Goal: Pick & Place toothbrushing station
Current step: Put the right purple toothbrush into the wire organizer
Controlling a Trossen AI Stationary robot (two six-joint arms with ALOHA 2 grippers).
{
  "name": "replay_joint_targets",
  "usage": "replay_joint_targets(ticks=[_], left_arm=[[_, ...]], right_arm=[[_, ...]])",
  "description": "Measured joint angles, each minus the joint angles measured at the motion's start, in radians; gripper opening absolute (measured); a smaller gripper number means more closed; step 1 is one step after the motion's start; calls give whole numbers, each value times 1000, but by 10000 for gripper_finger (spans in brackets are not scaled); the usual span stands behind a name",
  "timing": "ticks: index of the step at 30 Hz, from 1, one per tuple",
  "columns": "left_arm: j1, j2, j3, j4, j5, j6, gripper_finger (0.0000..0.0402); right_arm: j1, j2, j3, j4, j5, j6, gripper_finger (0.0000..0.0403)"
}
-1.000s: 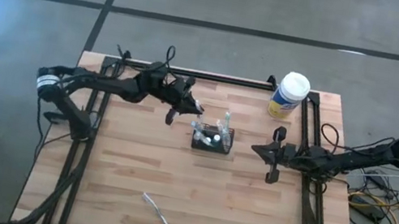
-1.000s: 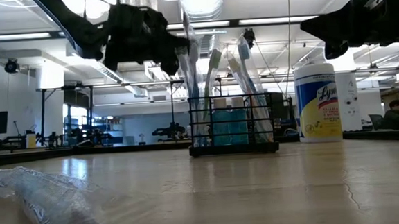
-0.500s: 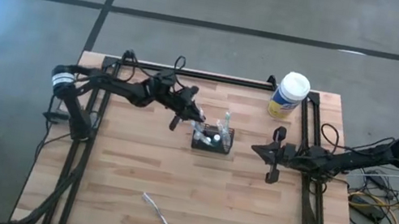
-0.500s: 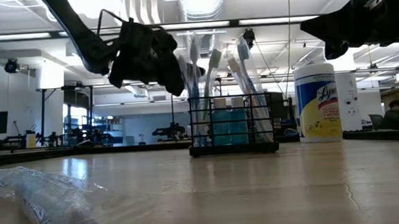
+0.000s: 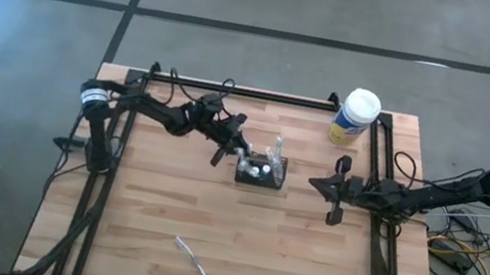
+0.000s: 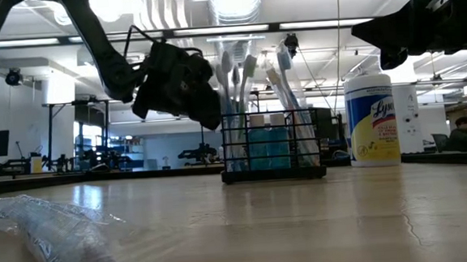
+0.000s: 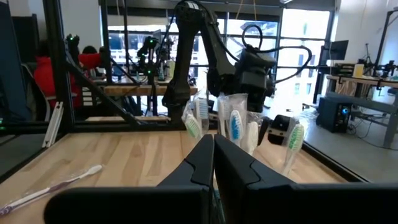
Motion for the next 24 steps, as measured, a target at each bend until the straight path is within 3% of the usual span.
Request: replay_joint_targets(ticks=[10,24], left_arm=[[-15,-68,-3,-15,-2,-35,92],[-16,-99,-4,-11,-5,-37,265]], right_arm=[[0,0,0,0,0,0,8],[0,0,0,1,0,19,8]])
